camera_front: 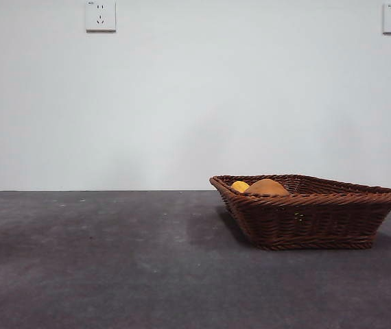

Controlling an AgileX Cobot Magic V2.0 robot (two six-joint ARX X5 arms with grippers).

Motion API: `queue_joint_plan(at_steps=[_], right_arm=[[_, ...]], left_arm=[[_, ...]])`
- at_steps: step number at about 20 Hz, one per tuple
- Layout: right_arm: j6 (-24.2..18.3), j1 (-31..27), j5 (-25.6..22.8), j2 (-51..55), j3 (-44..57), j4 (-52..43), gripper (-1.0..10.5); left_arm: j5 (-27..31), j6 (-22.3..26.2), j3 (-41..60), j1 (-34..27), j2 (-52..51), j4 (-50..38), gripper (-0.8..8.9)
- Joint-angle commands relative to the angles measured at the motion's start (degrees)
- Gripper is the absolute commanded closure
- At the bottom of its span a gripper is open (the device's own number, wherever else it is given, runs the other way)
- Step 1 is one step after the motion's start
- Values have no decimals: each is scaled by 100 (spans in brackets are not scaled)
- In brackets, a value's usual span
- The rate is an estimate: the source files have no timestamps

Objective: Help me put the vegetables on the table into the basket

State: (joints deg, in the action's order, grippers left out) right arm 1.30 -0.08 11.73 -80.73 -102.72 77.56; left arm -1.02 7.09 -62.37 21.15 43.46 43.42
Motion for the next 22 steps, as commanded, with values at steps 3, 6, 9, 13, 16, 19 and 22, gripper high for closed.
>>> queue_joint_plan(at_steps=[3, 6, 9, 13, 16, 19, 22], right_arm=[[44, 7, -90, -345, 44, 129, 946], [44, 7, -212, -487, 44, 127, 946], [42, 4, -245, -538, 44, 122, 946], [42, 4, -302, -535, 44, 120, 946], [42, 4, -304, -535, 44, 120, 946], [42, 4, -391, -535, 44, 120, 946], [42, 4, -431, -535, 44, 120, 946]], left_arm=[[-68, 164, 2343, -1259, -1432, -1401, 817], [-245, 146, 3687, -1672, -2396, -2227, 817], [-245, -96, 4594, -1843, -3180, -2830, 817], [-240, -444, 5403, -1987, -3740, -3254, 817], [-236, -608, 5707, -2015, -3971, -3281, 817], [-195, -605, 5919, -2048, -4194, -3279, 817], [-197, -763, 6181, -2124, -4325, -3355, 817]])
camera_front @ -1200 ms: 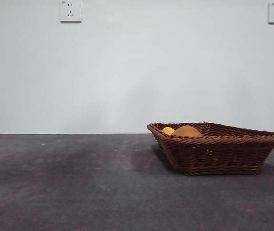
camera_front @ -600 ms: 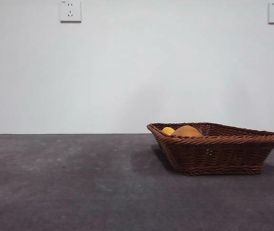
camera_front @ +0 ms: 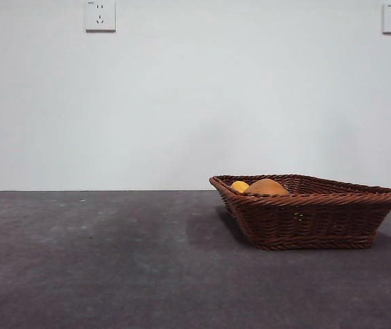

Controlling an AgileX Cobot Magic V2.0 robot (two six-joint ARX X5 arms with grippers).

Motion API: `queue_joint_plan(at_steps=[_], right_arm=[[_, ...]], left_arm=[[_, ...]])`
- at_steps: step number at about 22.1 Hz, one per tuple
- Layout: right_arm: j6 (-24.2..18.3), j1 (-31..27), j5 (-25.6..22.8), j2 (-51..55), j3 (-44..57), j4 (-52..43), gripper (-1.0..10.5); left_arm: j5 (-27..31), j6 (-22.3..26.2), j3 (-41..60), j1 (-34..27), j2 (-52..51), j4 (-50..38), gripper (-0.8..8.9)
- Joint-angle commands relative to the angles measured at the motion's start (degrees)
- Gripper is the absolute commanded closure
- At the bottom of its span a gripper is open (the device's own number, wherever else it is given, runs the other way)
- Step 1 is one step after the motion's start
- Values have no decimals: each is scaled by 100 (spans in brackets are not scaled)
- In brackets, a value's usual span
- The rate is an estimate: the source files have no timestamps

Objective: Help me put the vegetables on the table into the basket

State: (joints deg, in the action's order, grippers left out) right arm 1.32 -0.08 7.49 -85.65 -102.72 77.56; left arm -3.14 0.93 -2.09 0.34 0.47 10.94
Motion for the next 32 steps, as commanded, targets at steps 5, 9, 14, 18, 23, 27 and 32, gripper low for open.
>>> queue_joint_plan(at_steps=[5, 9, 14, 18, 23, 27, 32], right_arm=[[39, 4, -11, -44, 44, 76, 946], [39, 4, -11, -44, 44, -385, 946], [39, 4, -11, -44, 44, -1270, 946], [39, 4, -11, -44, 44, -1980, 946], [39, 4, -11, -44, 44, -2417, 946], [37, -11, -225, -35, 48, -2463, 946], [37, 61, -708, 739, 719, -2846, 946]], left_arm=[[142, -153, 162, -59, -24, -116, 817], [221, -81, 162, -57, -26, -133, 817], [203, -81, 162, -57, -24, -146, 817], [205, -81, 160, -57, -20, -138, 817], [205, -81, 160, -57, -17, -138, 817], [205, -81, 160, -57, -11, -138, 817], [205, -81, 160, -57, -9, -138, 817]])
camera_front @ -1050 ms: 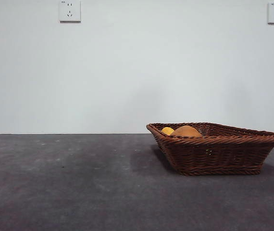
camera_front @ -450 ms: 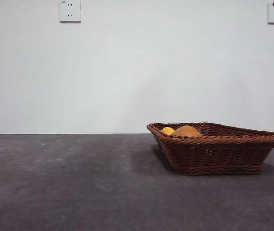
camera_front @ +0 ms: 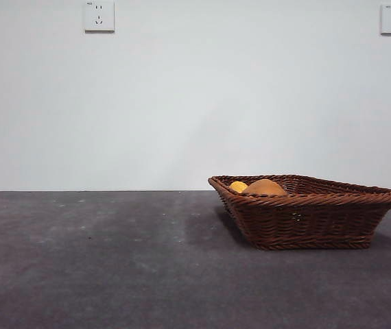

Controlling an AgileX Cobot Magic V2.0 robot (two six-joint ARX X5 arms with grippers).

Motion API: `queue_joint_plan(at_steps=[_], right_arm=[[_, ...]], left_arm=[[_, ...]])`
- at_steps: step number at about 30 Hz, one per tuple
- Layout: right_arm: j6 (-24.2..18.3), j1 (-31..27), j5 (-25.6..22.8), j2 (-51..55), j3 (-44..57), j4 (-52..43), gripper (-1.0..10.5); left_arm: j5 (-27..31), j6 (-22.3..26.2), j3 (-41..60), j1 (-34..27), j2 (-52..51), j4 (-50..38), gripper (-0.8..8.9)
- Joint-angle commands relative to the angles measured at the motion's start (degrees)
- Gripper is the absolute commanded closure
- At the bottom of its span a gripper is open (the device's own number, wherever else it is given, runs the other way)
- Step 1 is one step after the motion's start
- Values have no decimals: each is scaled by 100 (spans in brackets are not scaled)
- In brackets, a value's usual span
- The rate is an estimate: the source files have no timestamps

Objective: Help me put the vegetables on the table into the basket

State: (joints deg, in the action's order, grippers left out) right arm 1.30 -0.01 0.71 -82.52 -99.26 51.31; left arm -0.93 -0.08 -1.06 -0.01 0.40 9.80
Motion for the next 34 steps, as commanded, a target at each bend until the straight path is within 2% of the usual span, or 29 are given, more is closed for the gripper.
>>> queue_joint_plan(at_steps=[1, 6, 11, 14, 18, 23, 34], right_arm=[[37, 92, -31, 691, 678, -448, 946], [31, 111, -87, 2212, 2575, -1998, 946], [-79, 111, -505, 4079, 4824, -3460, 946], [-151, 111, -527, 5226, 6240, -4500, 946], [-138, 111, -590, 6513, 7831, -5377, 946], [-105, 111, -264, 7309, 8948, -5473, 946], [-136, 103, -221, 7941, 9626, -4951, 946]], left_arm=[[-15, 20, 57, -22, -2, -24, 817], [-15, 20, 57, -22, 0, -22, 817], [-15, 20, 57, -22, 0, -24, 817], [-15, 20, 57, -22, 13, -24, 817], [-15, 20, 57, -22, 31, -24, 817], [-15, 20, 57, -22, 48, -24, 817], [-15, 17, 57, -22, 50, -24, 817]])
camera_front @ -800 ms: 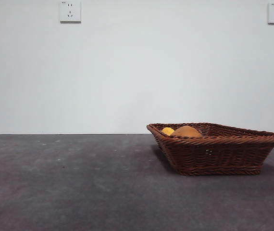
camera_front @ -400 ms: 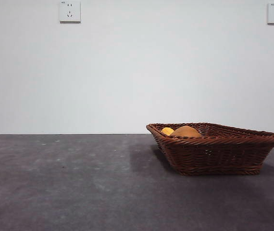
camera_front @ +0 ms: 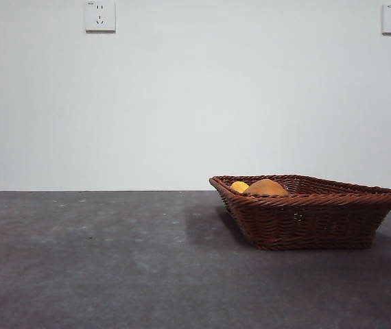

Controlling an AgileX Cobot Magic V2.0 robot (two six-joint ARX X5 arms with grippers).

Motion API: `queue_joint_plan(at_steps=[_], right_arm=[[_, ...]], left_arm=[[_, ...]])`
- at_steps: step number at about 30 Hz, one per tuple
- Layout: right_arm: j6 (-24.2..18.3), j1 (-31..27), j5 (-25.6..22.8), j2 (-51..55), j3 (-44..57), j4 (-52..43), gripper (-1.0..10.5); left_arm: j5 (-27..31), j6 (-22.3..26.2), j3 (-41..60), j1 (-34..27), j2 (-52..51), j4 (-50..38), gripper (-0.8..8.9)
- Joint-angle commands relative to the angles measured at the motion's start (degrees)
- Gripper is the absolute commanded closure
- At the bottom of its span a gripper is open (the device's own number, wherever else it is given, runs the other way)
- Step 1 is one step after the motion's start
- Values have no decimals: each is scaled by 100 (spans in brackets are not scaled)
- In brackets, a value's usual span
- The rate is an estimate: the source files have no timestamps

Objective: Help me put the vegetables on the table into the basket

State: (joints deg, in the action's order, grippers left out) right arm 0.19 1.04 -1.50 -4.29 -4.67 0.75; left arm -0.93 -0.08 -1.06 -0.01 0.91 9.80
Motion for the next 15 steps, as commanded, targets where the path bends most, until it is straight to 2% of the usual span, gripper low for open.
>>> queue_joint_plan(at_steps=[1, 15], right_arm=[[-22, -4, 2, 190, 234, 122, 946], [-48, -2, 57, 385, 387, 988, 946]], left_arm=[[-15, 20, 57, -22, 0, -24, 817], [-15, 20, 57, -22, 2, -22, 817]])
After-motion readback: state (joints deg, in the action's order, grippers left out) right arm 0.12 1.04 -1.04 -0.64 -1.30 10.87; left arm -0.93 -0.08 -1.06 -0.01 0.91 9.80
